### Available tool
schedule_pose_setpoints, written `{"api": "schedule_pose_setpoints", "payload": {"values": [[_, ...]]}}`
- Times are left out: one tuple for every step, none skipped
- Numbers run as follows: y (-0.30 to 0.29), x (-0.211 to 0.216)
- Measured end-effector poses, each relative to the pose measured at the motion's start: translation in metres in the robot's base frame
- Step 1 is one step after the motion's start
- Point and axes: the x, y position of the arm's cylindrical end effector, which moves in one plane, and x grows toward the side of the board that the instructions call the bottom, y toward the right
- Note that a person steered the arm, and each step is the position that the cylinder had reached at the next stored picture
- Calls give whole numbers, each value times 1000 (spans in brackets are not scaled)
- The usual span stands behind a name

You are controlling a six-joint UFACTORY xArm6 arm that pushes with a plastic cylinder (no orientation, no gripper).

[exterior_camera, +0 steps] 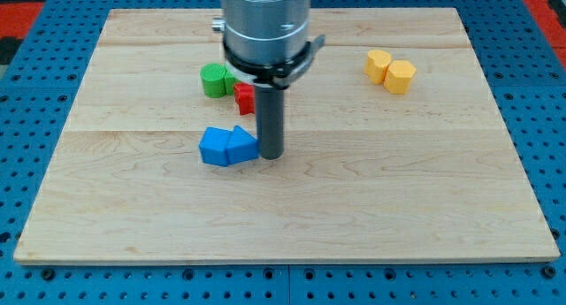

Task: Slide the blue triangle along with the blue cube towards the center left

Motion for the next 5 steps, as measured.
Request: {"api": "schedule_pose_setpoints", "payload": {"values": [[-45, 0], [-88, 0], [-130, 0], [-160, 0], [-187, 0]]}}
